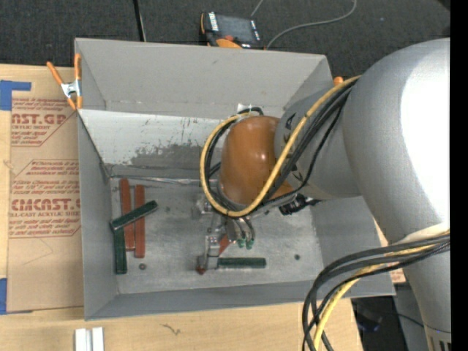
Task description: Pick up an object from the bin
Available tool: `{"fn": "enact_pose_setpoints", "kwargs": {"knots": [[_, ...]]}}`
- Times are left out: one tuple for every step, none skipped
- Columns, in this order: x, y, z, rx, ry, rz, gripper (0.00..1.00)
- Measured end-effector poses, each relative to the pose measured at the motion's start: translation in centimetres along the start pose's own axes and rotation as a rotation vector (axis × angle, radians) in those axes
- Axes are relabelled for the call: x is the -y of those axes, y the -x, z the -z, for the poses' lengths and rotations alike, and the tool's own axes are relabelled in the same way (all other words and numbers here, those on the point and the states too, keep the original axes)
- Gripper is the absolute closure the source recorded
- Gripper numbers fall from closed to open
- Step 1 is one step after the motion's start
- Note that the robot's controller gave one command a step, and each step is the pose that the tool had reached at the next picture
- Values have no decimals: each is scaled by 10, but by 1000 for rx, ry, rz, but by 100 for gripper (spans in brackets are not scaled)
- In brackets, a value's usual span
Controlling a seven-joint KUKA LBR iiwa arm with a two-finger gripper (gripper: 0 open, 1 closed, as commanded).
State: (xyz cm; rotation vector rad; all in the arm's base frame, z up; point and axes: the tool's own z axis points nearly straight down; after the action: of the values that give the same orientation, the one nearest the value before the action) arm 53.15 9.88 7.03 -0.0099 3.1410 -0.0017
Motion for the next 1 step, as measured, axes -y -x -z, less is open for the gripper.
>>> {"fn": "enact_pose_setpoints", "kwargs": {"knots": [[57, -30, -1, -2, 1, -110, 0]]}}
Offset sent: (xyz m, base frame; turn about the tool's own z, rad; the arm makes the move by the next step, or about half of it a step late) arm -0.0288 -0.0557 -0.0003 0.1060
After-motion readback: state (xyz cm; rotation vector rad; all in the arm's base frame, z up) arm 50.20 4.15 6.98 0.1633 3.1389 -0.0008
